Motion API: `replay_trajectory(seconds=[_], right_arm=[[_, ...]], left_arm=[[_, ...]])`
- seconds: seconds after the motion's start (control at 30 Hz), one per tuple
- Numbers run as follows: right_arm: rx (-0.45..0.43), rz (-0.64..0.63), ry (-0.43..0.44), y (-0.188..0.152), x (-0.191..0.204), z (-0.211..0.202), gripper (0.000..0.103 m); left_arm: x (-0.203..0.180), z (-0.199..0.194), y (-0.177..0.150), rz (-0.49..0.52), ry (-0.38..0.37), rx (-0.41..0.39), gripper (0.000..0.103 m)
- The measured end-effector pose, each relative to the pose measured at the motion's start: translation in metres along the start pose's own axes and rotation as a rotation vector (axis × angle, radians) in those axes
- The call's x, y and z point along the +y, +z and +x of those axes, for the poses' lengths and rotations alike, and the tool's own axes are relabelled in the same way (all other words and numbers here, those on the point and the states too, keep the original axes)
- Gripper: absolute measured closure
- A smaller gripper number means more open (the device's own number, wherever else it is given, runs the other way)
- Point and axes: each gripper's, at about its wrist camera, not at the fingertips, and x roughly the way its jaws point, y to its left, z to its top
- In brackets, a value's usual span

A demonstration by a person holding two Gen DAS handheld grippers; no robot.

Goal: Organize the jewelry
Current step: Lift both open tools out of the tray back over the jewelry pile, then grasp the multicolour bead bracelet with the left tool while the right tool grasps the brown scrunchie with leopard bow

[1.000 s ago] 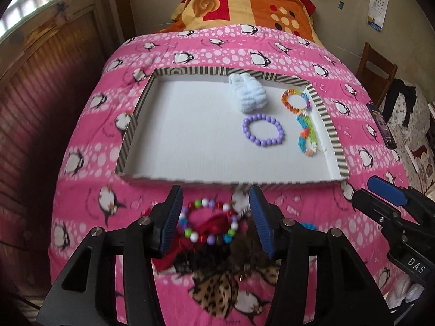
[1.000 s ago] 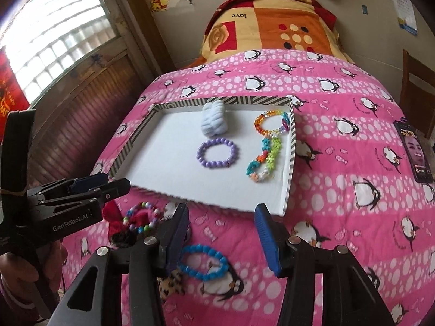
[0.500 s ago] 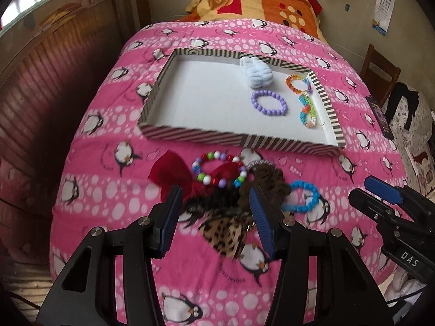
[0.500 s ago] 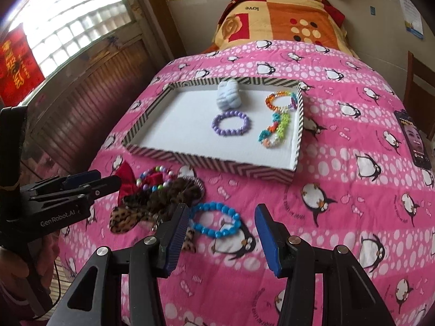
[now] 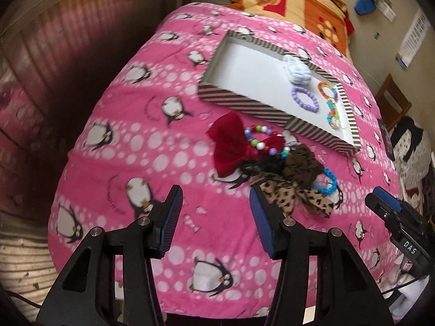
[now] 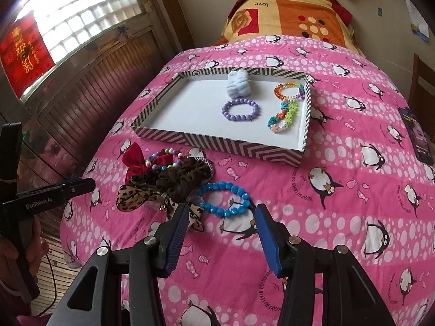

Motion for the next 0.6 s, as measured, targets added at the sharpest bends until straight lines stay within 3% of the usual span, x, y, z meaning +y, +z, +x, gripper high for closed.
replay_trajectory(seconds=[0.6], right_arm=[[0.062, -0.050, 0.036, 0.013, 0.027, 0.039, 0.055]], left_arm=[[0.024, 0.012, 0.010, -0.049, 0.012, 0.023, 0.052]])
